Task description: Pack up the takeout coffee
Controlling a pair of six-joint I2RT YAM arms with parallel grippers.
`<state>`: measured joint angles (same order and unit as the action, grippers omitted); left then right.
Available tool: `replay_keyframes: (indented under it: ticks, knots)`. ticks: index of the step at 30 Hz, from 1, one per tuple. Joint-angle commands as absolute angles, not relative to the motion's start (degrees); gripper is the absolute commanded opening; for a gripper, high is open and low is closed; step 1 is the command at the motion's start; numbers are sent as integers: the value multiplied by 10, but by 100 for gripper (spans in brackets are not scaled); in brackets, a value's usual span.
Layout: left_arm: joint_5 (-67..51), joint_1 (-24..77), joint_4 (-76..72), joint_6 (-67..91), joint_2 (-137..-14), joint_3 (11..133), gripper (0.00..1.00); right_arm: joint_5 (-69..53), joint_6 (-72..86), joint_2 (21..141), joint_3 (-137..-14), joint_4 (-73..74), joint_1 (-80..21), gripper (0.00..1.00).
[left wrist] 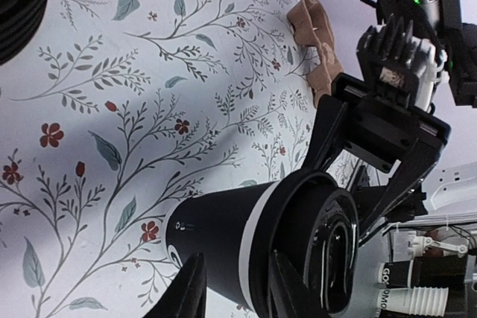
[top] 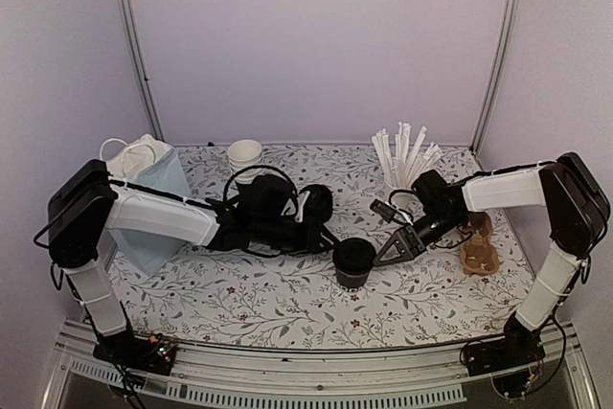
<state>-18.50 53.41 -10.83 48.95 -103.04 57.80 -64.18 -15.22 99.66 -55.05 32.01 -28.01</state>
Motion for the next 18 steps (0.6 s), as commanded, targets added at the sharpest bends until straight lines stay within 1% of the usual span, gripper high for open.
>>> replay_keyframes:
  ticks: [1, 6, 9, 16, 18]
  knots:
    - [-144, 546, -60, 442, -993, 574, 33, -631, -193, 970, -542, 330, -287, 57]
    - [-143, 550, -65, 427, -961, 595, 41, -619, -199, 968, -547, 341, -287, 60]
    - [-143, 551, -58, 426, -952, 595, 45, -613, -201, 961, -552, 347, -287, 60]
    - [-134, 562, -42, 454, -957, 586, 52, -553, -226, 947, -583, 373, -286, 60]
    - [-128, 569, -38, 456, -960, 589, 53, -535, -228, 937, -589, 364, -286, 62]
